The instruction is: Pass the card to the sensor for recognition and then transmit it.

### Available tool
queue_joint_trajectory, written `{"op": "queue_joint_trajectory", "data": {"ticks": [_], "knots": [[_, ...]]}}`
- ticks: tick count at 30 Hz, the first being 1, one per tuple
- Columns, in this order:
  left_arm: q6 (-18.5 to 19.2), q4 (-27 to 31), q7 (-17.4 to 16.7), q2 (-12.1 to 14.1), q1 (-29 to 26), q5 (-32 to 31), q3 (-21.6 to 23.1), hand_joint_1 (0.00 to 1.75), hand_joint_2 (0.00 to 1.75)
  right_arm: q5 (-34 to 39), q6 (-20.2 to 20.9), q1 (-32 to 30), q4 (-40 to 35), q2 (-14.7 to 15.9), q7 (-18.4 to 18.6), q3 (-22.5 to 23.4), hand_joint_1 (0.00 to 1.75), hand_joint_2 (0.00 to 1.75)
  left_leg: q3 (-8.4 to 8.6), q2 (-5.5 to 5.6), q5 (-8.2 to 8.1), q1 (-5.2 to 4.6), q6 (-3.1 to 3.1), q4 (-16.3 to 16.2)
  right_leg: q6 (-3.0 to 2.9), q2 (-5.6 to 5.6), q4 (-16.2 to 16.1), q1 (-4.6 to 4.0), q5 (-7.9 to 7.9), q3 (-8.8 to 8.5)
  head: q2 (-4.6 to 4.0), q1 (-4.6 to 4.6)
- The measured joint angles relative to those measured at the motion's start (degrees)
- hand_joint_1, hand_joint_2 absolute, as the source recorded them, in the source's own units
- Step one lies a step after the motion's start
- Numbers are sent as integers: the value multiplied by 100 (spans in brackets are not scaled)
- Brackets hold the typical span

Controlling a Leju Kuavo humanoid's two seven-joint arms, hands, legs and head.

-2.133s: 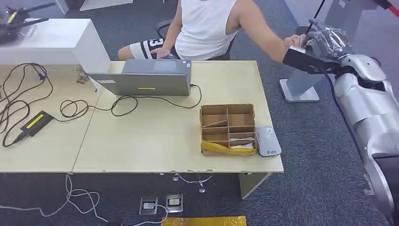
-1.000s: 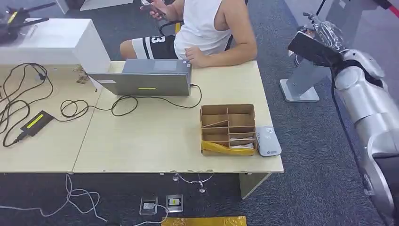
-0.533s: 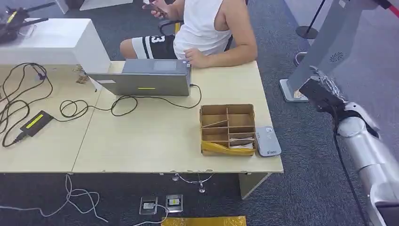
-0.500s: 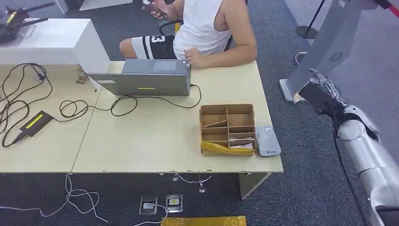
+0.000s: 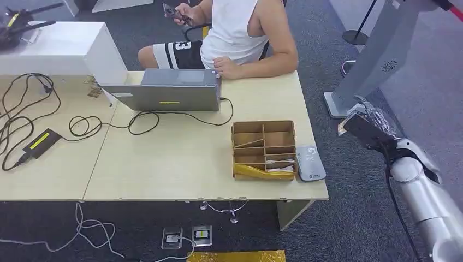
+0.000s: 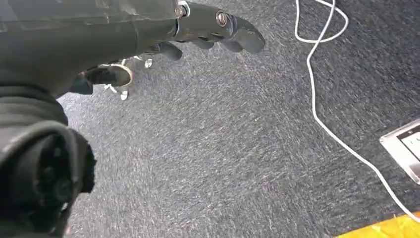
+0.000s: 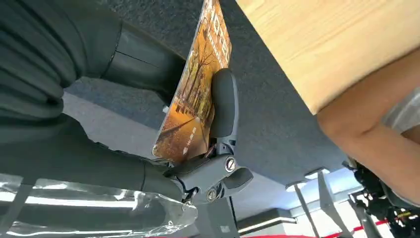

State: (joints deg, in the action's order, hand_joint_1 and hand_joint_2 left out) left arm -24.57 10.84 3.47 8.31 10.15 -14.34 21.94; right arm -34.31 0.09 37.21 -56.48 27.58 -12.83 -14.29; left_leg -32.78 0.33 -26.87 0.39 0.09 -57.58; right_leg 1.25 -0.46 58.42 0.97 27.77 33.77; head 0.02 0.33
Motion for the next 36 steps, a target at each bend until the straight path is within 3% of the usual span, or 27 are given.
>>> {"op": "queue_joint_trajectory", "data": {"ticks": [13, 36], "knots": [[50, 0, -52, -28, 67, -70, 0, 0, 0, -737, 48, -538, -149, -271, 59, -133, 175, 175, -2, 1, 0, 1, 0, 1, 0, -3, 1, -1, 1, 0, 0, 2], [116, 0, -66, -50, 91, -216, 0, 0, 0, -1034, -208, -607, 693, -619, -122, -313, 175, 175, -1, 0, 0, 1, 0, 1, -1, 0, 1, -1, 1, 2, 0, 0]]}}
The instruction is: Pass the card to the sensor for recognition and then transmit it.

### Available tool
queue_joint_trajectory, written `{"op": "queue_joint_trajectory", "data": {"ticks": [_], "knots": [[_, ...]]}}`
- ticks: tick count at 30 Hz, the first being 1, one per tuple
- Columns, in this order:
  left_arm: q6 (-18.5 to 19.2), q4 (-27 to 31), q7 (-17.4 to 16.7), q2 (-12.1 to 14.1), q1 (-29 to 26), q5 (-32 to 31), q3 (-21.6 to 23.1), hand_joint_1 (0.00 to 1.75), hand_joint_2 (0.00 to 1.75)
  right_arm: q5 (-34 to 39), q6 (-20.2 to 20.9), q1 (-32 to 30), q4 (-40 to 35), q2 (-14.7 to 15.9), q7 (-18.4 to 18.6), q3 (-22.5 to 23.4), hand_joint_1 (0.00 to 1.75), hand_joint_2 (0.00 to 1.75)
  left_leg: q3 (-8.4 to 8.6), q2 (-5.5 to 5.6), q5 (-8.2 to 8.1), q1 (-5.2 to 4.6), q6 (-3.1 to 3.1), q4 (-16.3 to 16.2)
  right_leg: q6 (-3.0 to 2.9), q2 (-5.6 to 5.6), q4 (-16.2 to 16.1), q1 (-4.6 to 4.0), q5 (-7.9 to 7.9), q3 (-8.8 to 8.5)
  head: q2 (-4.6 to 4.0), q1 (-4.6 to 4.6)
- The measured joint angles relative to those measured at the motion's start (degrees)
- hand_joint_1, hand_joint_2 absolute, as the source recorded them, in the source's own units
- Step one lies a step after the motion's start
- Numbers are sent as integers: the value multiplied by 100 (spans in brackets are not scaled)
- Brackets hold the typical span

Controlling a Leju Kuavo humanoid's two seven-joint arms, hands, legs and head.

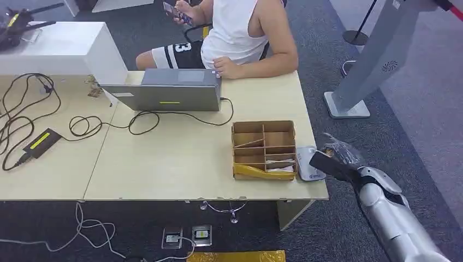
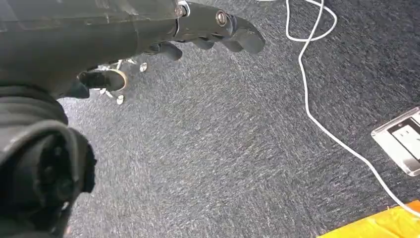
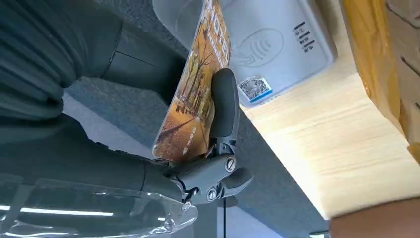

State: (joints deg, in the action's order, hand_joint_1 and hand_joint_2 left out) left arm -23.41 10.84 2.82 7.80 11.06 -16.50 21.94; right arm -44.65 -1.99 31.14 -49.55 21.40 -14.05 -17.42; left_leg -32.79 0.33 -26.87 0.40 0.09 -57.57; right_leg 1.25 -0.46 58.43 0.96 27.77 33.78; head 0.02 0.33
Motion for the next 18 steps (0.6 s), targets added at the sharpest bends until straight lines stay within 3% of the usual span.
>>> {"op": "queue_joint_trajectory", "data": {"ticks": [18], "knots": [[26, 0, -26, 2, 11, -87, 0, 0, 0, 22, -52, -163, 70, -13, 87, 2, 175, 175, 6, -2, 0, 0, 0, 0, 0, 4, 0, 0, 0, -3, 0, 2]]}}
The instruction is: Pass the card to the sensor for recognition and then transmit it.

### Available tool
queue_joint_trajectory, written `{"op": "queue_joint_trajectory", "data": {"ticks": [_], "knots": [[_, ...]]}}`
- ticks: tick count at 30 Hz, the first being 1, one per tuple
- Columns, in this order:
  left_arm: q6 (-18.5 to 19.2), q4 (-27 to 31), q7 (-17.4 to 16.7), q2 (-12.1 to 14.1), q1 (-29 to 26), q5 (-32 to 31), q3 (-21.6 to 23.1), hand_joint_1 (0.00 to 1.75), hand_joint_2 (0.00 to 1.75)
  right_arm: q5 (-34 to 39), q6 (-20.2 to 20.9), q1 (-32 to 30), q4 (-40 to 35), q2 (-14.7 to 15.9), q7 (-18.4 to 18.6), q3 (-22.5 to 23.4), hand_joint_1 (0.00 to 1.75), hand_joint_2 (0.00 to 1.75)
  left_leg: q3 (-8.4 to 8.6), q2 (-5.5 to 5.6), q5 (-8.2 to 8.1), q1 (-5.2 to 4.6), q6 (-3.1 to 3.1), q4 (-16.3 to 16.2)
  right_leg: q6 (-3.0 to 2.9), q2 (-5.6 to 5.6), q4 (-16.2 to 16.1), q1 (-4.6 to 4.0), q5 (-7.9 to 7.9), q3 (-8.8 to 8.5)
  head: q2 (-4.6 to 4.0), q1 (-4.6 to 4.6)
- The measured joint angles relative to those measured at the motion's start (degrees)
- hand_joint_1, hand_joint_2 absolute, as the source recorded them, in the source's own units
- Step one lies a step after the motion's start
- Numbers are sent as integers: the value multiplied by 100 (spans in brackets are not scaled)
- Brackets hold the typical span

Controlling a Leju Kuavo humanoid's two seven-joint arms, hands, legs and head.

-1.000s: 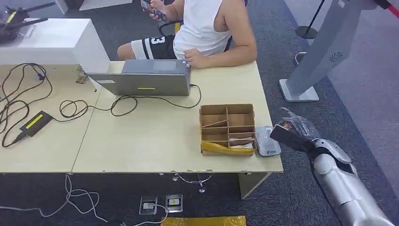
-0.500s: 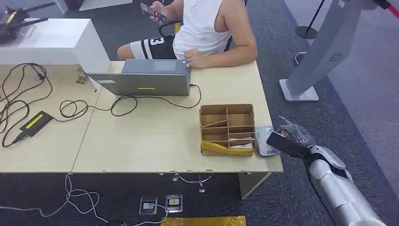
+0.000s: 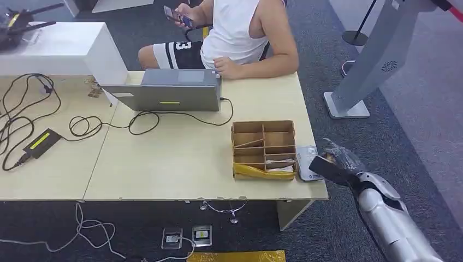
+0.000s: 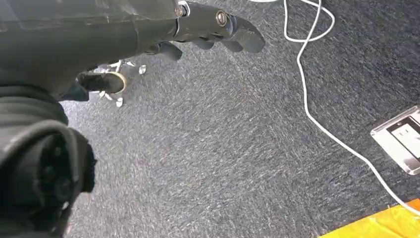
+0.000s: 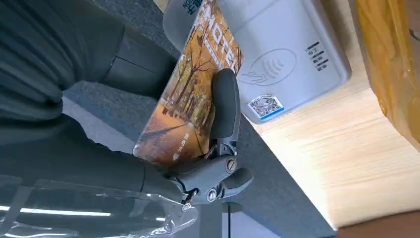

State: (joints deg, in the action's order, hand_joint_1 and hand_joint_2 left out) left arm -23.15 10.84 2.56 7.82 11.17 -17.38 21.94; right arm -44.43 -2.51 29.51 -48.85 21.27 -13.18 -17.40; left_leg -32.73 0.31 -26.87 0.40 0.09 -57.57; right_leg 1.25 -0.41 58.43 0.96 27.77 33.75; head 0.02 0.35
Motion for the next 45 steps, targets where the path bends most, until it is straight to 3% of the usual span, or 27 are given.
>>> {"op": "queue_joint_trajectory", "data": {"ticks": [10, 20, 35, 45], "knots": [[15, 0, -20, 2, 13, -28, 2, 0, 0, 11, -37, -83, -15, 0, 92, 4, 175, 175, 5, -7, 0, 0, 0, 0, 0, 3, 0, 0, 0, -4, 0, 0], [15, 0, -20, 2, 13, -98, 4, 0, 0, -105, -443, 2, -210, 107, 96, 166, 175, 175, -2, -8, 1, -1, 0, -1, -1, 2, 1, 2, -3, -3, 0, -4], [31, 2, -20, -4, 55, -164, 11, 0, 0, -638, -409, 2167, -341, 402, -365, 304, 175, 175, -6, -13, 3, -2, -1, -1, -2, 12, 5, 3, -7, 5, 0, 0], [52, 15, -20, -61, 124, -288, 20, 0, 0, -1229, -352, 3595, 479, 22, -702, -197, 175, 175, -10, -10, 3, 0, -1, 0, -2, 7, 6, 0, -7, 5, 0, -4]]}}
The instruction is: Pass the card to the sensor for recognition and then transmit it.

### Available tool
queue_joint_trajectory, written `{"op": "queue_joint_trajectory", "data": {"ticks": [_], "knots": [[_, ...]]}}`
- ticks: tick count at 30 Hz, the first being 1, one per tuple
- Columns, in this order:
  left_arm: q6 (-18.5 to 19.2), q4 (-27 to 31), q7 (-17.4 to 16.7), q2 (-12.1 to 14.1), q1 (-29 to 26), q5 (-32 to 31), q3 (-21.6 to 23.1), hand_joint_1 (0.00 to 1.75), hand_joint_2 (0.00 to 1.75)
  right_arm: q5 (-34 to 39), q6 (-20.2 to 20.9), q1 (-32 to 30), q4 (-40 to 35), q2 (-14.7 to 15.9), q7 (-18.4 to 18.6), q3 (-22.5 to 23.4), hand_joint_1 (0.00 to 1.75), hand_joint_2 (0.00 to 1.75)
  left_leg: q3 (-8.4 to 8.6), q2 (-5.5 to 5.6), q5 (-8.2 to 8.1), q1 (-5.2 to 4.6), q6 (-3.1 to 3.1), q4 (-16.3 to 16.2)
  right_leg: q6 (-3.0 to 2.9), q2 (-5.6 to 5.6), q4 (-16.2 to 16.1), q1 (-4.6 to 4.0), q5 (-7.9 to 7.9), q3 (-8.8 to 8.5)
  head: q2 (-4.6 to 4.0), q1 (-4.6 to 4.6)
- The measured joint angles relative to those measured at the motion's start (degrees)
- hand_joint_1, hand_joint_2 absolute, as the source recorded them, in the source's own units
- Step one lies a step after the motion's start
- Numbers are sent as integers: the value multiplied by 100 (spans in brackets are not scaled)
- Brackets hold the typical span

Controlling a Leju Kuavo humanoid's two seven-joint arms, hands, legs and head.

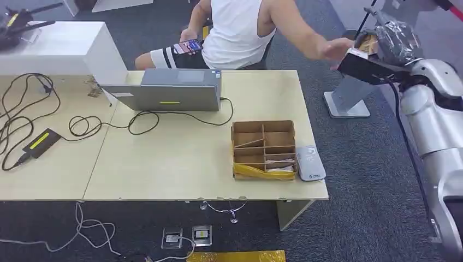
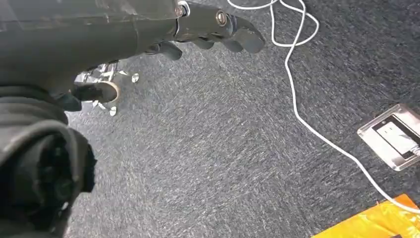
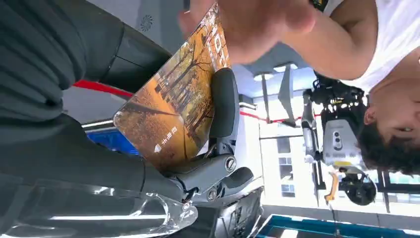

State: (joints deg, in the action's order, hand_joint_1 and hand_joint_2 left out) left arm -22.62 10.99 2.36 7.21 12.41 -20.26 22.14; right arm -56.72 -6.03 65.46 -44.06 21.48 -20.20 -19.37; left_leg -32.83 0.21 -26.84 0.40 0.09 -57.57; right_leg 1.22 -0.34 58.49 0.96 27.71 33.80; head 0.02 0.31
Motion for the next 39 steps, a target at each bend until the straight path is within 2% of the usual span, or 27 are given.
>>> {"op": "queue_joint_trajectory", "data": {"ticks": [5, 14, 15, 16, 17, 18, 26, 31, 36, 39], "knots": [[-4, 0, 0, -24, 37, -49, 0, 0, 0, -312, 55, 328, 509, -295, -55, -299, 175, 175, -2, 0, 0, 0, 0, 0, 0, 0, 0, 0, 0, 1, 0, 2], [-11, 0, 0, -61, 54, -116, 2, 0, 0, -852, 275, 728, 1361, -850, 96, -844, 175, 175, -1, 1, 0, 2, 0, 0, 0, 0, 0, -2, 0, 1, 0, 2], [-18, 0, 0, -64, 52, -116, 2, 0, 0, -896, 302, 755, 1442, -900, 116, -904, 162, 175, 0, 1, 0, 1, 0, 0, 0, 2, 0, -2, 0, 1, 0, 4], [-24, 0, 0, -64, 53, -116, 2, 0, 0, -918, 315, 778, 1514, -942, 136, -955, 28, 175, 0, 1, 0, 1, 0, 0, 0, 2, -1, -2, 0, 1, 0, 2], [-28, 0, 0, -66, 53, -114, 2, 0, 0, -935, 315, 801, 1580, -981, 147, -999, 28, 175, 1, 0, 0, 1, 0, 0, 0, 2, -1, -1, 0, 1, -2, 4], [-28, 0, 0, -70, 52, -114, 2, 0, 0, -948, 308, 818, 1641, -1014, 164, -1040, 0, 175, 1, 0, 0, 1, 0, -1, 0, 1, -1, -1, 0, 1, -2, 2], [-94, 0, 2, -79, 8, -55, 2, 0, 0, -898, 29, 841, 1929, -1230, 271, -1224, 0, 175, 1, 0, 0, 1, 0, -1, 0, 1, -1, -2, 0, 2, -2, 4], [-157, 0, 20, -81, -51, -27, 0, 0, 0, -590, -356, 874, 1993, -1276, 249, -1237, 0, 175, 0, 0, 0, 1, 1, -1, -1, 0, -1, -2, 0, 3, 0, 2], [-223, 0, 48, -88, -93, -14, 0, 0, 0, 139, -821, 913, 2026, -1296, -52, -1091, 0, 175, 0, 0, 0, 1, 1, -1, 0, 1, -1, -1, 0, 3, 0, 4], [-269, 0, 68, -92, -131, 4, 0, 0, 0, 917, -848, 908, 1997, -1340, -567, -863, 0, 175, 1, 0, 0, 1, 1, -1, 0, 1, -1, -1, 0, 3, 0, 4]]}}
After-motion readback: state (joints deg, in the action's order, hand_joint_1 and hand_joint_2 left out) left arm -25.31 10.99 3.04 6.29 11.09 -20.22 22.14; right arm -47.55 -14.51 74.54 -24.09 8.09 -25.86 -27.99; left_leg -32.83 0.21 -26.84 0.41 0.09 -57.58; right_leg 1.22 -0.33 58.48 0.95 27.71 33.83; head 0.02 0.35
